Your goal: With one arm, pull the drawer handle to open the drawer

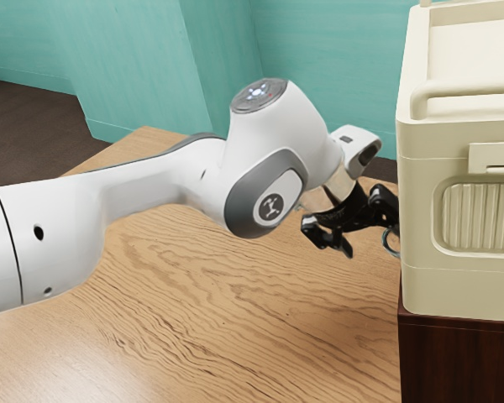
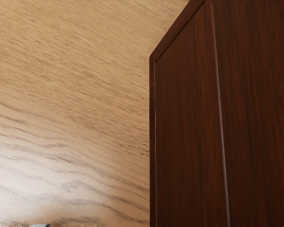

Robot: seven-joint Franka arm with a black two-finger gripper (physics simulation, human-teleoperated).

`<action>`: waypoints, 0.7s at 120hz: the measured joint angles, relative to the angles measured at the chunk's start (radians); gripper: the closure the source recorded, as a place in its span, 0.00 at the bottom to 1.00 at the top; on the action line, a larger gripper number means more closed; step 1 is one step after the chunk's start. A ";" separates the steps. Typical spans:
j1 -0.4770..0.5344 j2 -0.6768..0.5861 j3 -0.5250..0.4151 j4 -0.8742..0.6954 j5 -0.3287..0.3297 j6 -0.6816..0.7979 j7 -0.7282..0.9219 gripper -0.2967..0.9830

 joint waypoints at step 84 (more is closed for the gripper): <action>-0.022 -0.074 0.030 -0.093 -0.064 0.018 -0.056 0.52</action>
